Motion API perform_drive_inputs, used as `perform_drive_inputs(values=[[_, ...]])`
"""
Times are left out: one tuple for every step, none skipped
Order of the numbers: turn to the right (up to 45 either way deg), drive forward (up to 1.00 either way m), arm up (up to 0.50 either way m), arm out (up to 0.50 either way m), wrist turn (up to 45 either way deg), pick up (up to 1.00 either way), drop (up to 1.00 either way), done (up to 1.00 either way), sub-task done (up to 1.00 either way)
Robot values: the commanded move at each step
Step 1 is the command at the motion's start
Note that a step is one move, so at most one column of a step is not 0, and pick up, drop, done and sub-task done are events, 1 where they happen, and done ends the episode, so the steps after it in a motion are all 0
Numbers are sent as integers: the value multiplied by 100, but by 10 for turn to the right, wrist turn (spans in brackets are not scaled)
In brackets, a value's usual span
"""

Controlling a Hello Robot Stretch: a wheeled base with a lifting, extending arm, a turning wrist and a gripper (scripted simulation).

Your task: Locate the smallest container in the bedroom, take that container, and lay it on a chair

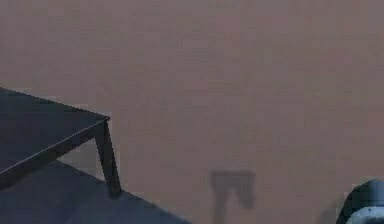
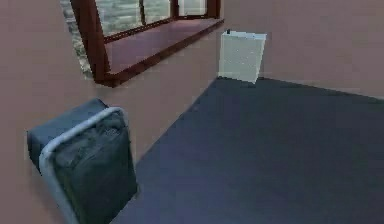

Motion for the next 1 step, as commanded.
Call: perform_drive_inputs(values=[[-450, 0, 0, 0, 0, 0, 0, 0, 0]])
